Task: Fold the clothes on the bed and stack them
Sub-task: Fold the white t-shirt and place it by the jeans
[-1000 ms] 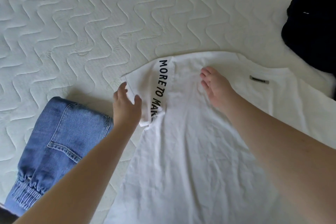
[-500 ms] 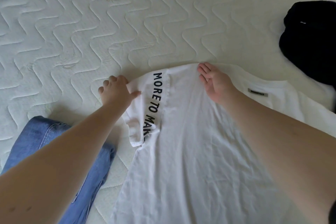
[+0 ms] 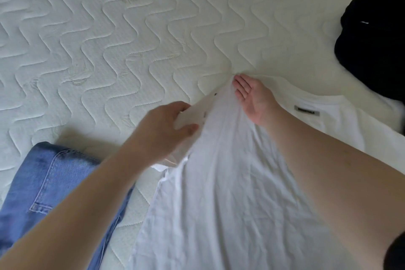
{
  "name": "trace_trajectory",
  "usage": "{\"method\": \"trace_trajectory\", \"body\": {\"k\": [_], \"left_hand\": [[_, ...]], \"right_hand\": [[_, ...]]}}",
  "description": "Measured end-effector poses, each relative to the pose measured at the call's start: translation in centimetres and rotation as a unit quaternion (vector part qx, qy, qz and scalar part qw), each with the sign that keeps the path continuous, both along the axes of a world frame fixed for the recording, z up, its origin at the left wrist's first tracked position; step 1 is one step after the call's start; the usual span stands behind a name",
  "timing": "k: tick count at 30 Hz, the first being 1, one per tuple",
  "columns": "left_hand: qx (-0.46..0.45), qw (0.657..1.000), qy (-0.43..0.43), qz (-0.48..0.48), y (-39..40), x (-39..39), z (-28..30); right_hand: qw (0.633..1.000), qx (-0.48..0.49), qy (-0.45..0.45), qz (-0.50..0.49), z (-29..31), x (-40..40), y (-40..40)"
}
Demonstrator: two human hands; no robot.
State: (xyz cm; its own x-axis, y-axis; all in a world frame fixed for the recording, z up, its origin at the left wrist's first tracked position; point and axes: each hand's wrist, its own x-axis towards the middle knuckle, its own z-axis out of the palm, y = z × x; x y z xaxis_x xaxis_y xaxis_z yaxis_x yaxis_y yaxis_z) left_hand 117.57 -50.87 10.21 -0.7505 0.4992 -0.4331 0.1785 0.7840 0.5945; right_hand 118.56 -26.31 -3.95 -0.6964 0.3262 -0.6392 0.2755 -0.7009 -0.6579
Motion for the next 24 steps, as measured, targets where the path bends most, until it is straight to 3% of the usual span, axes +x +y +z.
{"method": "trace_trajectory", "body": {"k": [4, 9, 15, 20, 22, 24], "left_hand": [[0.062, 0.997, -0.03, -0.041, 5.0, 3.9, 1.0], [0.119, 0.99, -0.073, -0.014, 10.6, 7.8, -0.8], [0.167, 0.977, -0.094, 0.094, 14.4, 11.5, -2.0], [0.172, 0.975, -0.1, 0.097, 15.4, 12.8, -2.5], [0.17, 0.976, -0.093, 0.099, 15.5, 12.9, -2.6], [0.17, 0.975, -0.093, 0.109, 15.7, 13.0, -2.6]], "right_hand": [[1.0, -0.021, 0.008, 0.017, 0.8, 0.1, 0.4], [0.993, -0.02, -0.03, 0.114, 1.4, 0.0, 2.0], [0.961, 0.075, -0.075, 0.254, 1.3, -0.7, 4.7], [0.937, 0.105, -0.099, 0.318, 3.2, -0.9, 5.6], [0.917, 0.121, -0.142, 0.353, 4.5, -0.2, 6.6], [0.858, 0.171, -0.204, 0.44, 6.2, 1.3, 7.9]]}}
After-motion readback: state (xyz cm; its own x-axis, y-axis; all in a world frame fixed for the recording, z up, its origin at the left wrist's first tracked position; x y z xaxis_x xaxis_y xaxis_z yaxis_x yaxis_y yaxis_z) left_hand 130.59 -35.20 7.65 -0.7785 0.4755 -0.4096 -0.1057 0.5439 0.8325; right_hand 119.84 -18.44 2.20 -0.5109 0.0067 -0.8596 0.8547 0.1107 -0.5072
